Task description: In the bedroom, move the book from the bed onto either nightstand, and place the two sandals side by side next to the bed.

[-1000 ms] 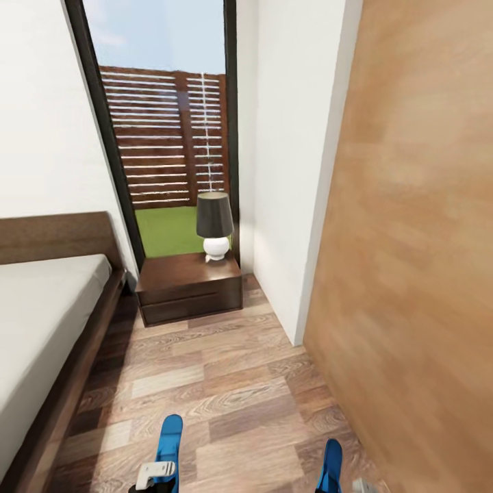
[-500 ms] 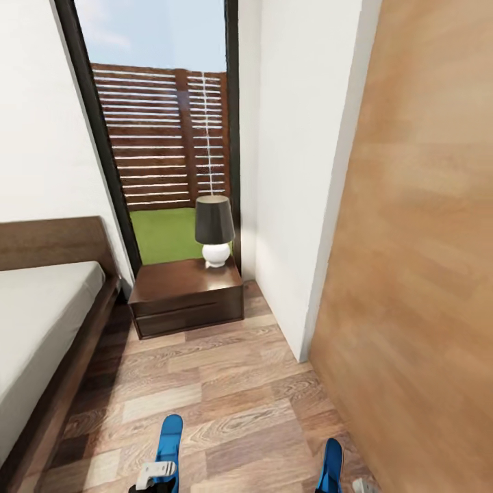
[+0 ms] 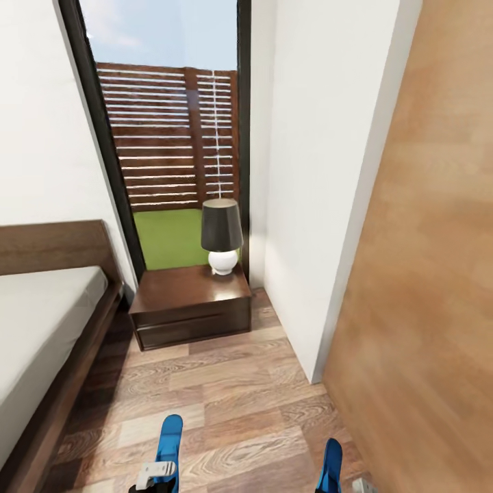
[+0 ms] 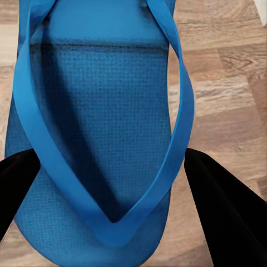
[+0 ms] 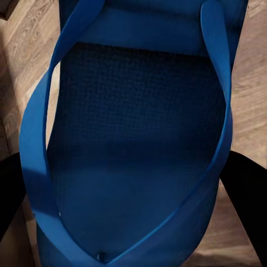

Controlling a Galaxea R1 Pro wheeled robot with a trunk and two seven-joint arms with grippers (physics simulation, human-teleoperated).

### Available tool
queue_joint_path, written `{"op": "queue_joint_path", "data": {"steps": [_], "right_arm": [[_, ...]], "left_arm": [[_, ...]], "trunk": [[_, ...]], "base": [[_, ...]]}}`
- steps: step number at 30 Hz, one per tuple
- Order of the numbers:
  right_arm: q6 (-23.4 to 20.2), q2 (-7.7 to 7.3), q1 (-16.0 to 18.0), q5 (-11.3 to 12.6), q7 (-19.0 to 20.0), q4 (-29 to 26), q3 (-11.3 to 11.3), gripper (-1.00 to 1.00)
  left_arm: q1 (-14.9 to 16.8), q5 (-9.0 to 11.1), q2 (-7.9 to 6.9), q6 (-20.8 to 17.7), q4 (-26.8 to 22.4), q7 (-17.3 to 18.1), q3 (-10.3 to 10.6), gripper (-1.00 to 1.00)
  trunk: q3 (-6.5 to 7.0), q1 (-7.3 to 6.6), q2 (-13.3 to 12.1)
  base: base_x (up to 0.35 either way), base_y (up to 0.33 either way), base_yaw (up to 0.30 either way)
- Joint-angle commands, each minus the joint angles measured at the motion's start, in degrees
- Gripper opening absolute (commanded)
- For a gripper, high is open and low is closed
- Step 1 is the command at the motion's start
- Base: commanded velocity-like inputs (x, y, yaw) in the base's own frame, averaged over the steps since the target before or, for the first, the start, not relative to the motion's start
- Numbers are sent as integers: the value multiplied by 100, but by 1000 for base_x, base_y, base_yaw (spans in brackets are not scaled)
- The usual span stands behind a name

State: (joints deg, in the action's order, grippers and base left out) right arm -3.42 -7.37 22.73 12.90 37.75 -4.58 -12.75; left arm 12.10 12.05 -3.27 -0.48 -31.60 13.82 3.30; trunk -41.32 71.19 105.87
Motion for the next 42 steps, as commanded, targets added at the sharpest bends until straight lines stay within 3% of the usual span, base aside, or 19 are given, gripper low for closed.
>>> {"op": "queue_joint_path", "data": {"steps": [1, 42], "right_arm": [[-36, -1, 3, 55, 22, 1, -8, -100], [-36, -1, 1, 55, 16, 1, -8, -100]], "left_arm": [[3, 61, -7, -5, -1, -2, 32, -100], [3, 61, -7, -5, 0, -2, 33, -100]], "trunk": [[-5, 3, 2], [-5, 3, 2]], "base": [[326, 0, 1], [325, -50, 9]]}}
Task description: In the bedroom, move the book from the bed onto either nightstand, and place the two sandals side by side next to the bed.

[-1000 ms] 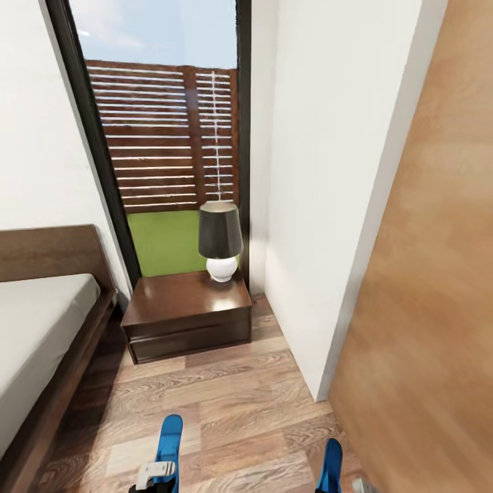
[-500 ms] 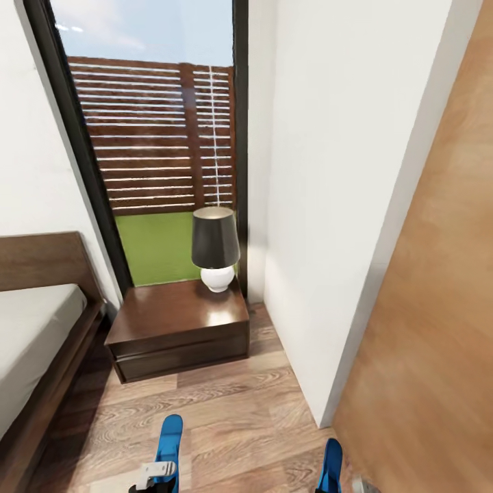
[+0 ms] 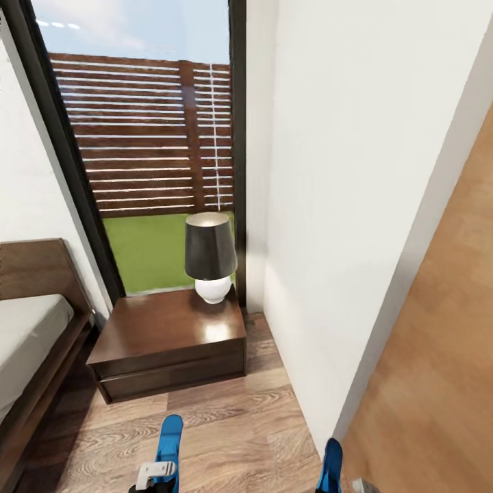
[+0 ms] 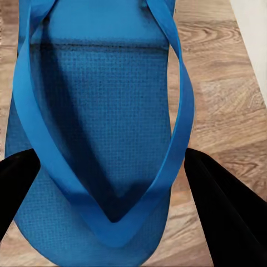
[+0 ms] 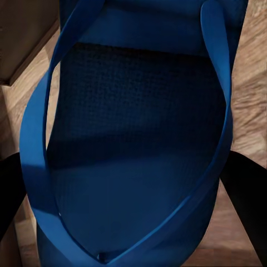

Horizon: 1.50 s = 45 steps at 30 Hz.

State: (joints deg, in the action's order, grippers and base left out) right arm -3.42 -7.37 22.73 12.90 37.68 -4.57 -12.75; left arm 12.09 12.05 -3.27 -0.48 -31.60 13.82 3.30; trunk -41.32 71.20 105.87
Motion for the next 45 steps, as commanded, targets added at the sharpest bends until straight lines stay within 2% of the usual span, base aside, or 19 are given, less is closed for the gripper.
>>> {"op": "queue_joint_path", "data": {"steps": [1, 19, 33, 45], "right_arm": [[-36, -1, 2, 55, 22, 0, -8, -100], [-36, -1, 0, 55, 20, 0, -8, -100], [-36, -1, 3, 50, 20, 0, -8, -100], [-36, 6, 1, 47, 20, 0, -8, -100]], "left_arm": [[4, 60, -7, -5, -2, -2, 32, -100], [4, 60, -7, -5, -1, -2, 30, -100], [4, 60, -7, -5, -2, -2, 26, -100], [4, 60, -7, -2, 0, -2, 22, -100]], "trunk": [[-5, 2, 2], [-5, 2, 2], [-5, 2, 2], [-5, 2, 2]], "base": [[276, -46, 205], [36, -6, 281], [171, -121, 292], [16, -8, 292]]}}
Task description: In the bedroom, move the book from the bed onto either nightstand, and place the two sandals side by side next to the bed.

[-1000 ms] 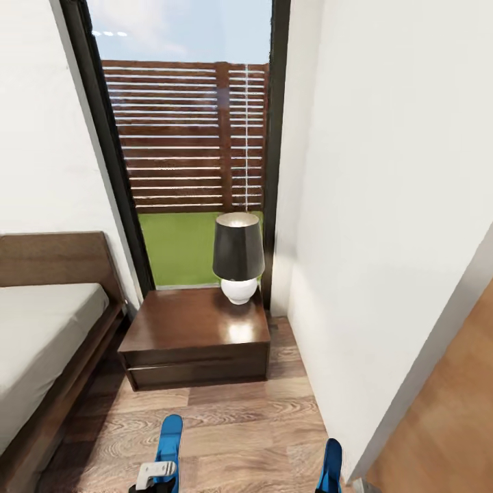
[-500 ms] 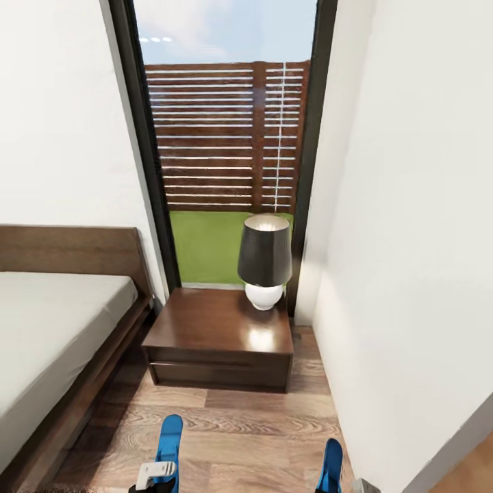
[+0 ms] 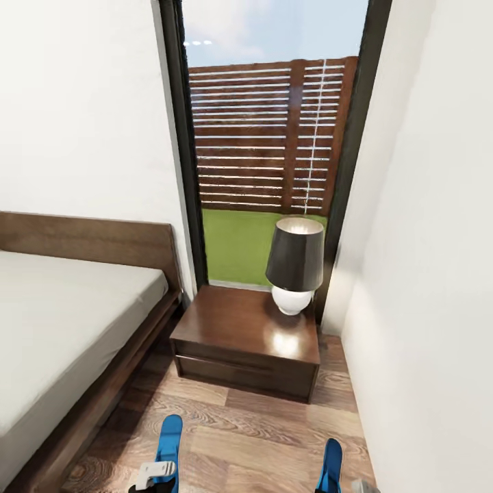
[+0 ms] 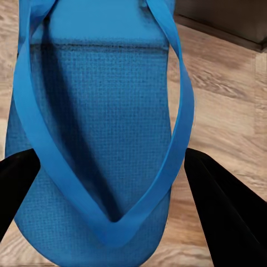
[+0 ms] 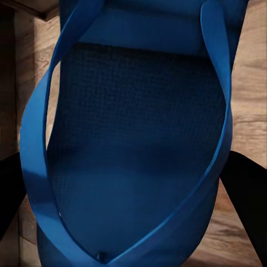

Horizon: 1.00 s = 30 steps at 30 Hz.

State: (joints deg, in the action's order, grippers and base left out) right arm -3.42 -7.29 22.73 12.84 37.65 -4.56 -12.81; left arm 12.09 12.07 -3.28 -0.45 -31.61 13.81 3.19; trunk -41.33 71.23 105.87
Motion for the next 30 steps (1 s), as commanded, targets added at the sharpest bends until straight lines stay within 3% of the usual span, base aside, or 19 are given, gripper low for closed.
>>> {"op": "queue_joint_path", "data": {"steps": [1, 30], "right_arm": [[-36, -1, 0, 52, 23, -1, -3, -100], [-36, -1, 4, 52, 23, -1, -3, -100]], "left_arm": [[4, 59, -6, -4, -1, -1, 33, -100], [4, 59, -6, -7, -2, -1, 41, -100]], "trunk": [[-5, -1, 2], [-5, -1, 2]], "base": [[0, 0, 292], [0, 0, 292]]}}
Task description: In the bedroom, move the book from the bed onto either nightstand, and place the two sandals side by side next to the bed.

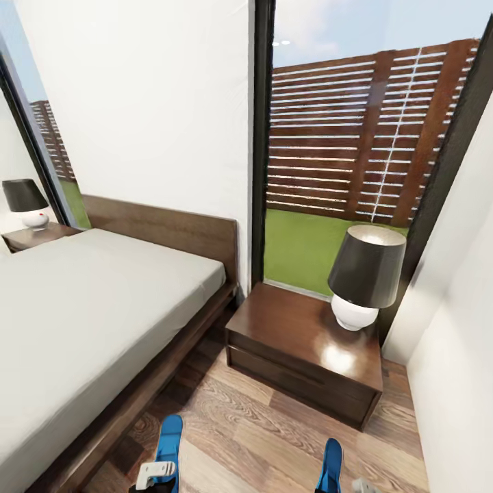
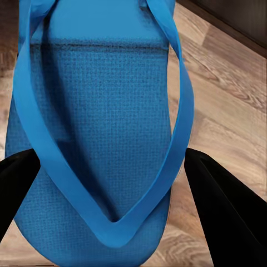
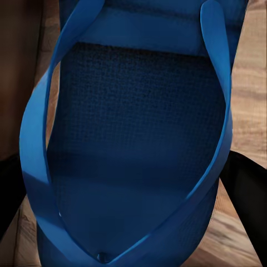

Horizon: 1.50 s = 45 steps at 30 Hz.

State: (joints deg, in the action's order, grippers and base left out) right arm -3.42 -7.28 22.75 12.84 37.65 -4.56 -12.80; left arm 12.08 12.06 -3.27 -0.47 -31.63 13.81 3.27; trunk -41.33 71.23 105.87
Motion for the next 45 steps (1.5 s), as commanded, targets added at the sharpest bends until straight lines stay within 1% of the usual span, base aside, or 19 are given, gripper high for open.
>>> {"op": "queue_joint_path", "data": {"steps": [1, 45], "right_arm": [[-36, -2, 1, 52, 23, -1, -3, -100], [-36, -2, -1, 52, 22, -1, -3, -100]], "left_arm": [[4, 60, -6, -5, 0, -1, 33, -100], [4, 60, -6, -1, 0, -1, 33, -100]], "trunk": [[-5, -1, 2], [-5, -1, 2]], "base": [[0, 0, 292], [0, 0, 292]]}}
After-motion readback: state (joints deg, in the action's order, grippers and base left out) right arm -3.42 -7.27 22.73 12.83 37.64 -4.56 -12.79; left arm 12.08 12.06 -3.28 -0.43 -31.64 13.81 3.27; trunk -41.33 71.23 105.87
